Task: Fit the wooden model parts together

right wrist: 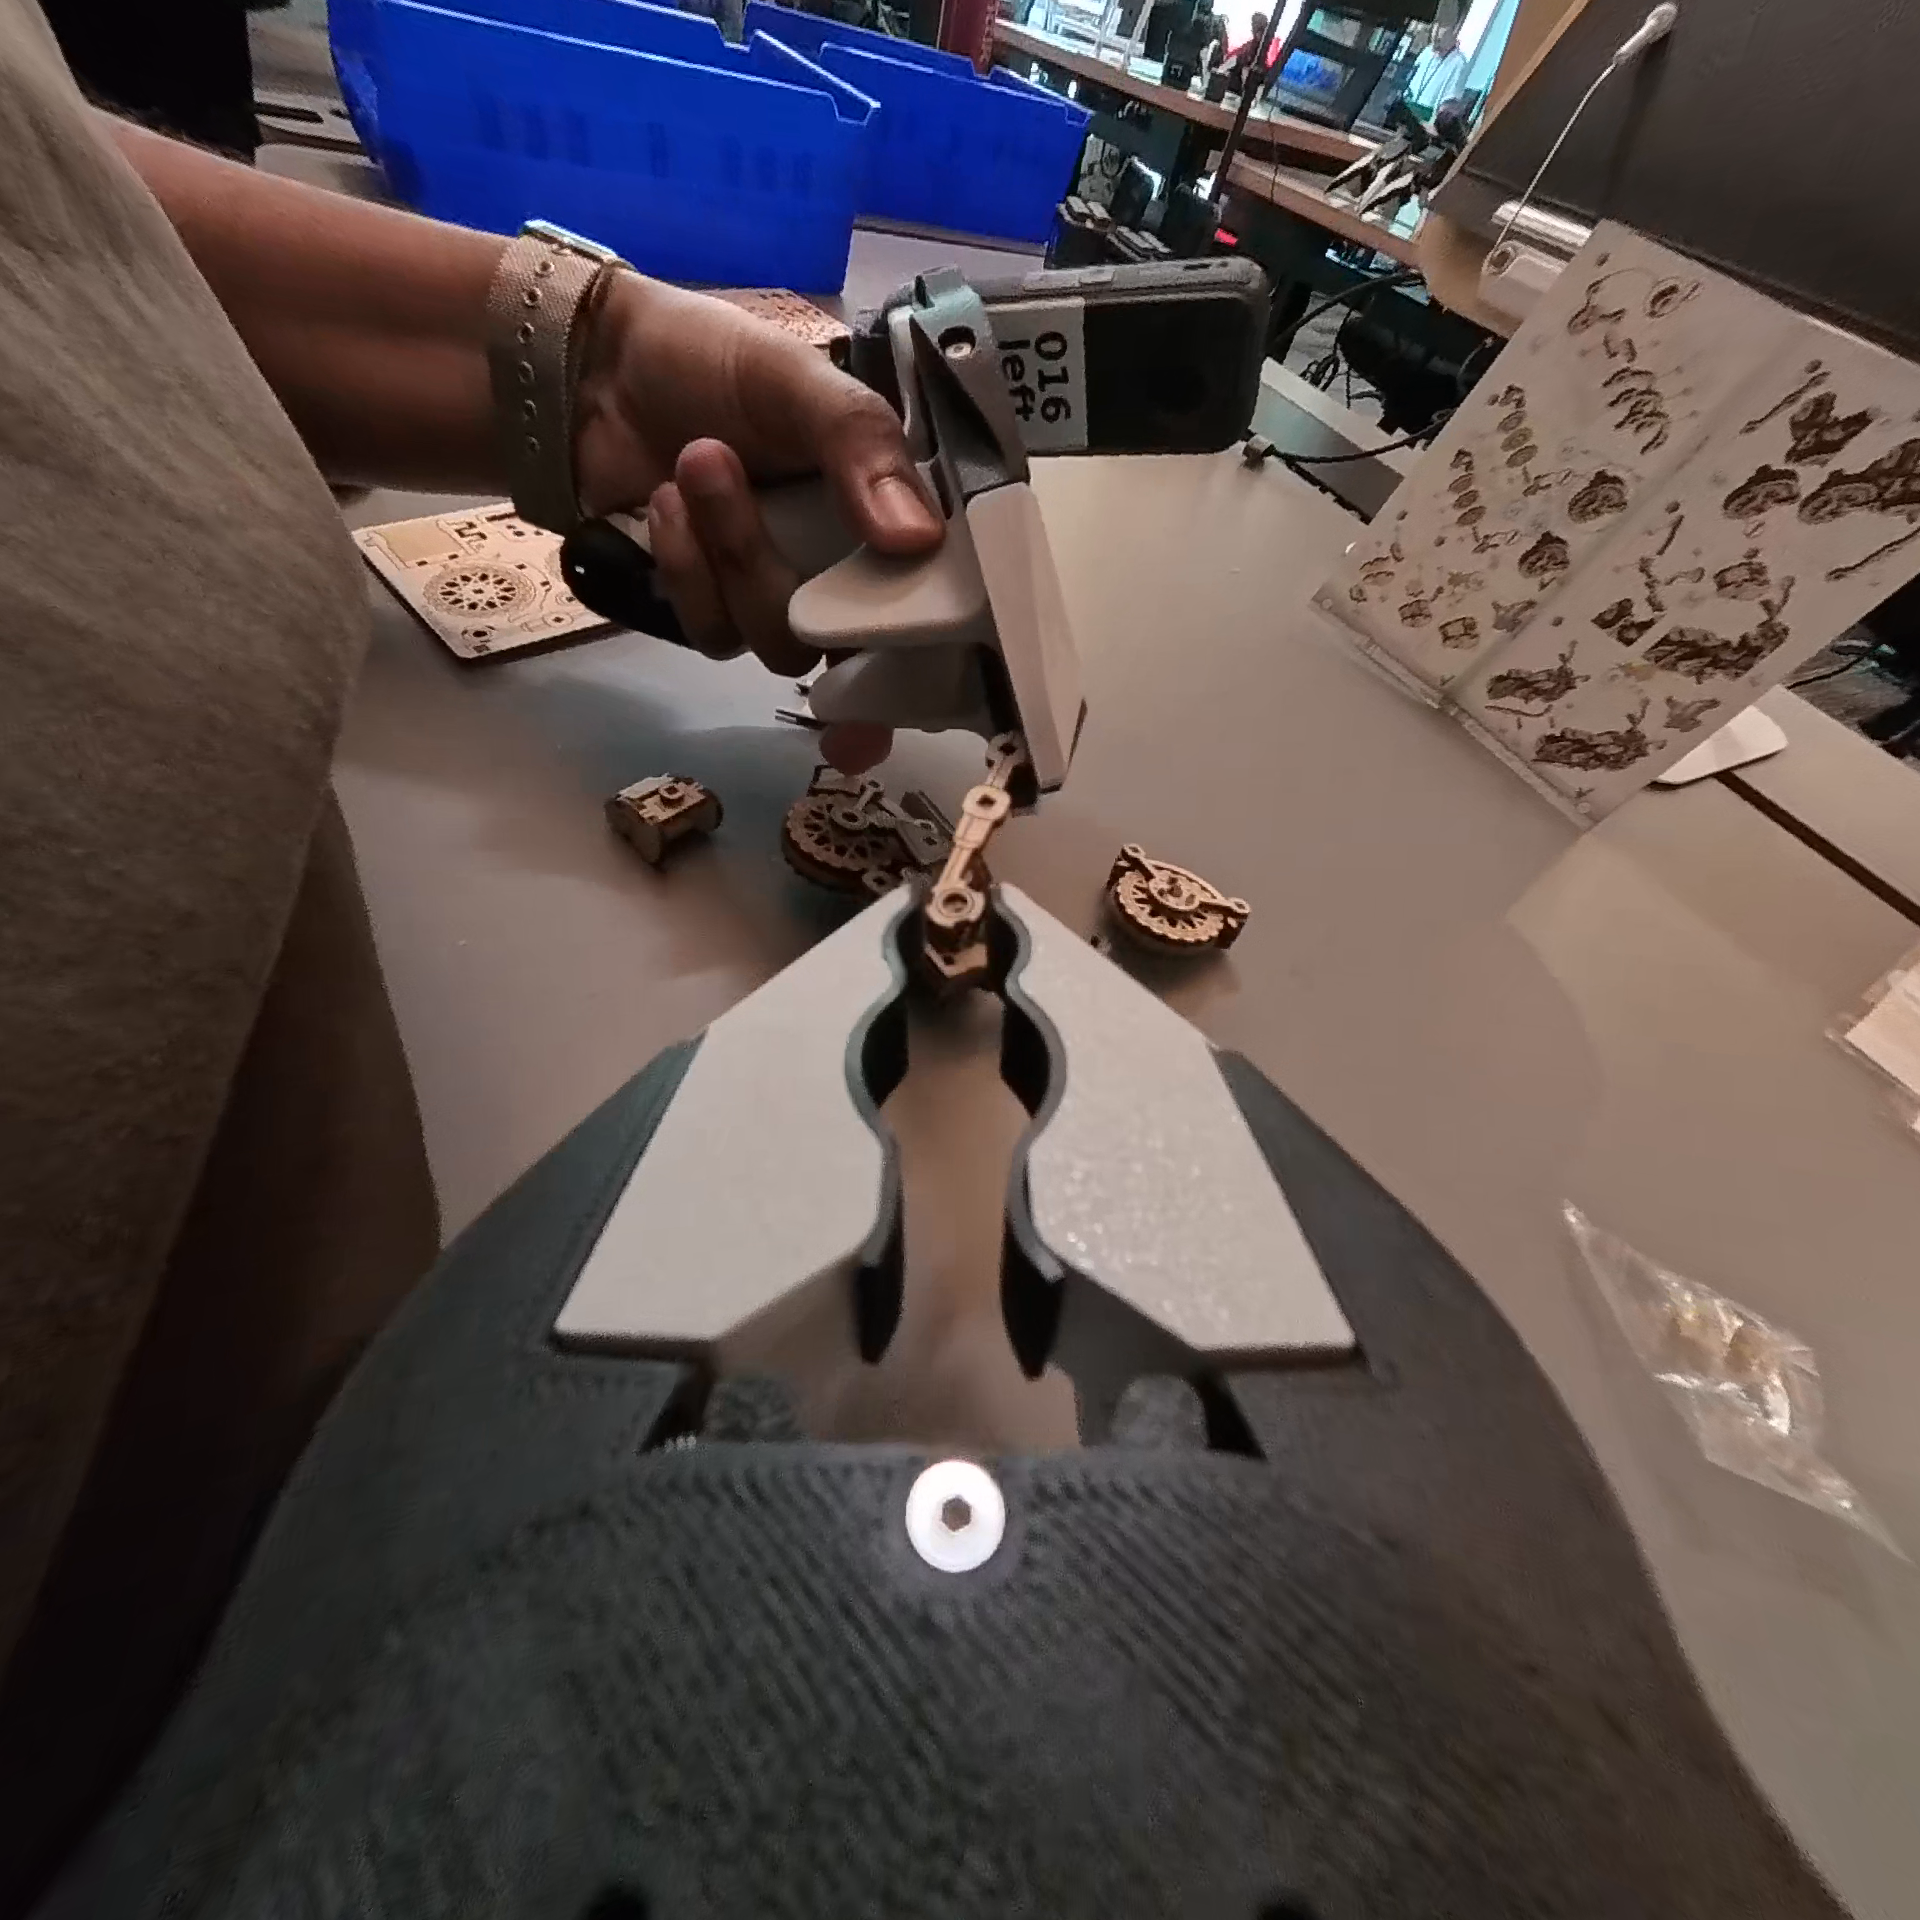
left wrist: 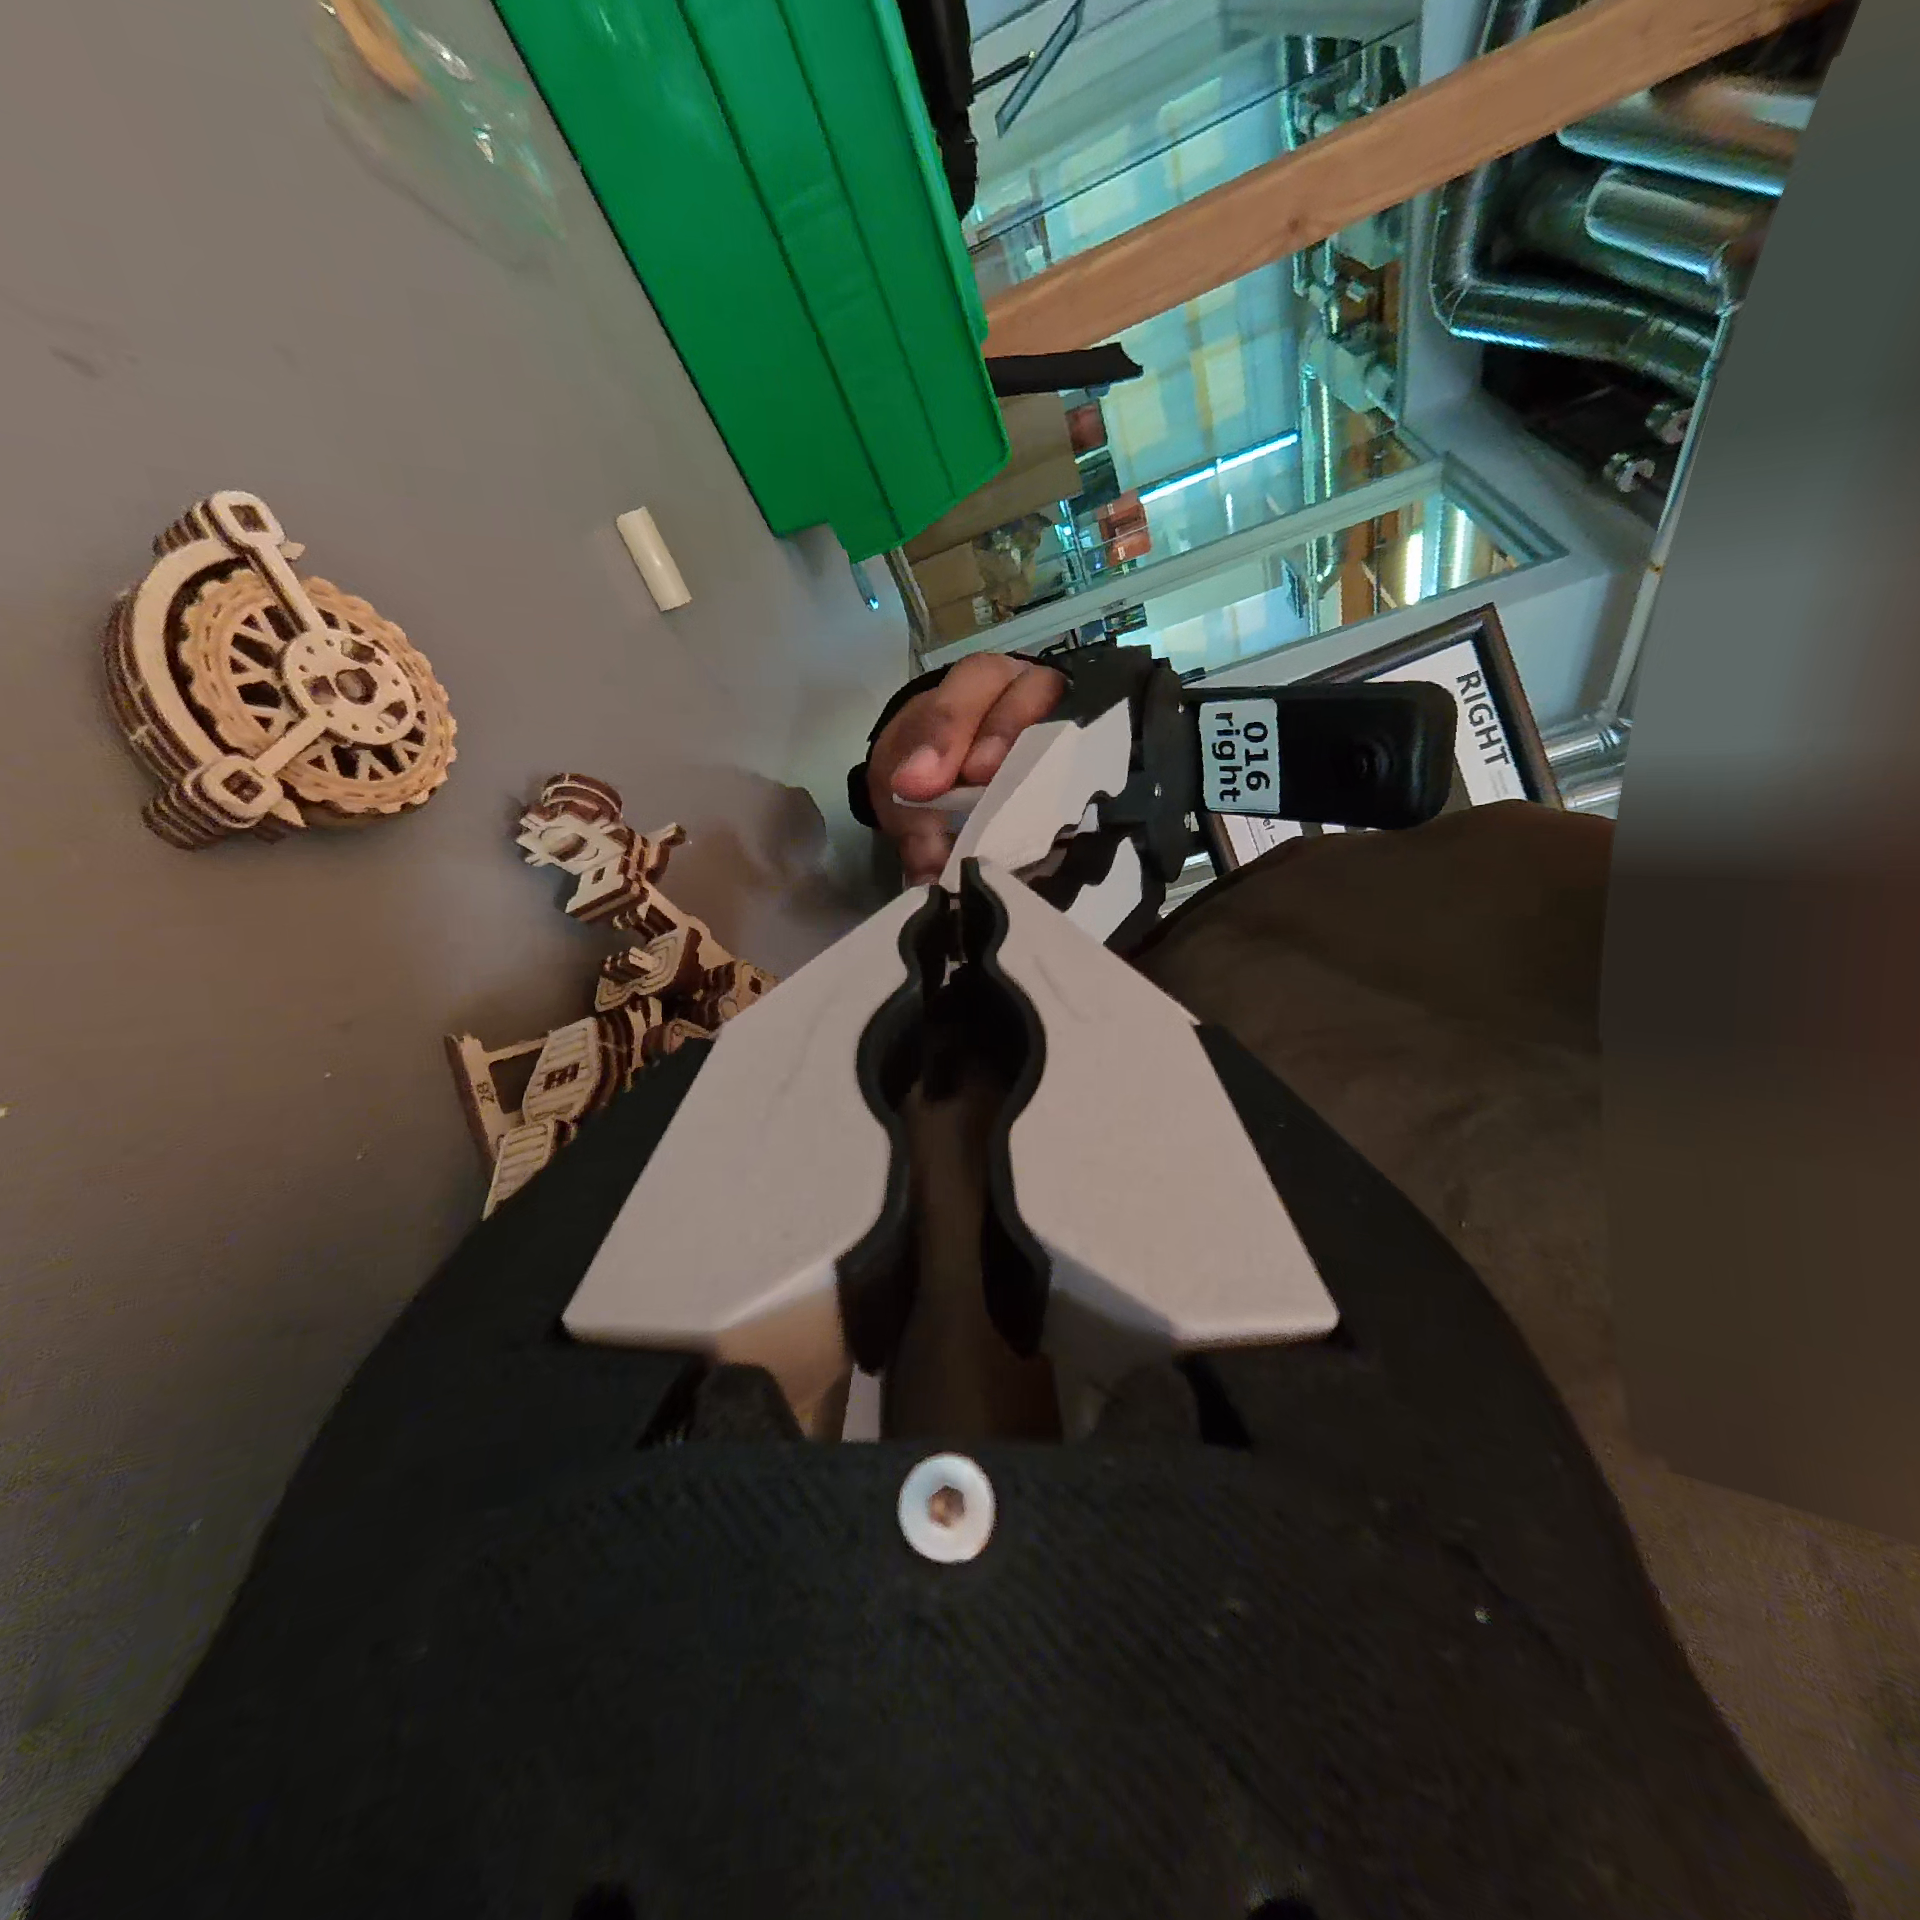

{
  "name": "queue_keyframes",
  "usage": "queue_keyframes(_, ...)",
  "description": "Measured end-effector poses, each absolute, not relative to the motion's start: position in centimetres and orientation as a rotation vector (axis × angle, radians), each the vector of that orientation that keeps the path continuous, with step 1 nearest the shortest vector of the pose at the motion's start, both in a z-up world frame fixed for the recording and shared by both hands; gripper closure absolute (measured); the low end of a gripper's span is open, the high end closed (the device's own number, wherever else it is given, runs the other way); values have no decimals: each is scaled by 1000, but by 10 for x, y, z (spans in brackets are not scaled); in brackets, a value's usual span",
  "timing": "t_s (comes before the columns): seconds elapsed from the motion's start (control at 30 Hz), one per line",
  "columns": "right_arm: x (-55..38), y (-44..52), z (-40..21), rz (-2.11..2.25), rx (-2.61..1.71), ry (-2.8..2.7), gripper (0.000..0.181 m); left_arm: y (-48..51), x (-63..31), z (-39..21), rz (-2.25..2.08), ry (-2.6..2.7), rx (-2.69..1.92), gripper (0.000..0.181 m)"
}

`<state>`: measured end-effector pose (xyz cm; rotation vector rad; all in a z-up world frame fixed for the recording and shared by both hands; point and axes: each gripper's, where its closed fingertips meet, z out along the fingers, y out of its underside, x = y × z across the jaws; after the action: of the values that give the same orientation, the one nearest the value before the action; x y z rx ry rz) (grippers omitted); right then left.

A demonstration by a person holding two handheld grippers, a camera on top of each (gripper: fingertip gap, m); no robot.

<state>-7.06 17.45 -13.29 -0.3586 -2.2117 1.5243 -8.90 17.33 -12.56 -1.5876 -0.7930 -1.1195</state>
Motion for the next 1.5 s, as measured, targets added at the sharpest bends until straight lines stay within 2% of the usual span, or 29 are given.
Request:
queue_keyframes(0.27, -72, 176, -129, 1580, -420, -2227, 173, 175, -94, -127, -1082, -813, -1572, 179)
queue_keyframes(0.33, -79, 181, -132, 1558, -484, -2223, 173, 173, -104, -130, -1013, -844, -1569, 159)
queue_keyframes(0.4, -86, 186, -137, 1529, -554, -2229, 173, 168, -115, -133, -937, -871, -1571, 155)
queue_keyframes(0.6, -101, 195, -159, 1440, -754, -2293, 172, 159, -135, -151, -586, -878, -1754, 165)
queue_keyframes(0.83, -102, 192, -167, 1389, -763, -2335, 172, 159, -137, -177, -359, -842, -1967, 170)
queue_keyframes(1.5, -100, 189, -172, 1419, -859, -2392, 172, 175, -137, -178, -473, -849, -1929, 168)
